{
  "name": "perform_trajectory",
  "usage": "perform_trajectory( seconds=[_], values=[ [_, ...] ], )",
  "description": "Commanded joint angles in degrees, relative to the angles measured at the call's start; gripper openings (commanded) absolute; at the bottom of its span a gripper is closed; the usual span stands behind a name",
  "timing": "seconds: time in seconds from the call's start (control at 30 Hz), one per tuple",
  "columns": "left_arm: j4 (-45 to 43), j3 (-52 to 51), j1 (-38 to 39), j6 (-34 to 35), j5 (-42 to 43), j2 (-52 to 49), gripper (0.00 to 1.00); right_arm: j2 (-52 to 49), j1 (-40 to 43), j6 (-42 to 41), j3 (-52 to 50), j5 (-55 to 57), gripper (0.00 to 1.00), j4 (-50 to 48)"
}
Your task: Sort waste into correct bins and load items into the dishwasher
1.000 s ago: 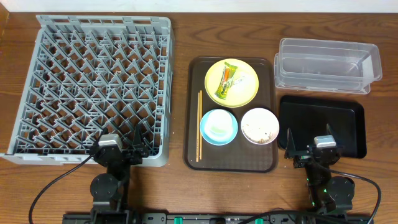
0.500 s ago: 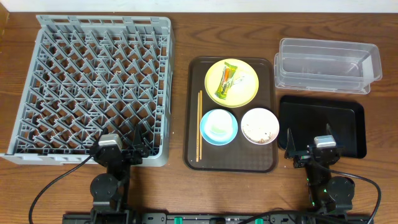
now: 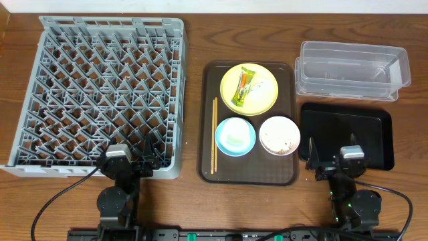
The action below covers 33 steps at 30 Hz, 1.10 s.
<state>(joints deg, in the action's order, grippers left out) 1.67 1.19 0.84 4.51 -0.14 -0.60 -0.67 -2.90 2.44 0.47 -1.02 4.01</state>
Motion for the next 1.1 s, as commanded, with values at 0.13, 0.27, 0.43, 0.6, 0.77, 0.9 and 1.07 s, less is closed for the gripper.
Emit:
perform_trajectory(
  seconds=[0.13, 0.27, 0.43, 0.6, 0.77, 0.9, 1.07],
  values=[
    [3.3, 2.9, -0.2, 3.8, -0.5, -3.5, 0.92, -0.8, -0.5, -4.2, 1.8, 1.6, 0.99, 0.5],
    [8.9, 8.9, -0.2, 6.1, -0.5, -9.5, 0.92, -4.5, -0.5, -4.2, 7.1, 2.2, 0.99, 2.8],
    [17.1, 19.2, -0.2, 6.1, -0.3, -19.9, 0.92, -13.6, -0.5, -4.1, 14.0, 2.5, 0.99, 4.0],
    [27.3, 30.1, -0.2, 6.1, -0.2, -29.6, 0.92, -26.2, -0.5, -4.2, 22.9, -0.2, 0.99, 6.7],
    [39.0, 40.4, -0.2, 6.1, -0.2, -38.5, 0.92, -40.6, -0.5, -4.1, 35.4, -3.2, 0.99, 14.6],
    [45.3, 45.5, -0.2, 6.1, 2.1, -43.3, 0.92, -51.5, -0.5, -4.1, 47.1, -5.6, 0.99, 25.9],
    [47.3, 47.9, -0.2, 6.1, 7.5, -45.4, 0.92, -63.6, -0.5, -3.2, 62.5, -4.0, 0.99, 39.6]
  ],
)
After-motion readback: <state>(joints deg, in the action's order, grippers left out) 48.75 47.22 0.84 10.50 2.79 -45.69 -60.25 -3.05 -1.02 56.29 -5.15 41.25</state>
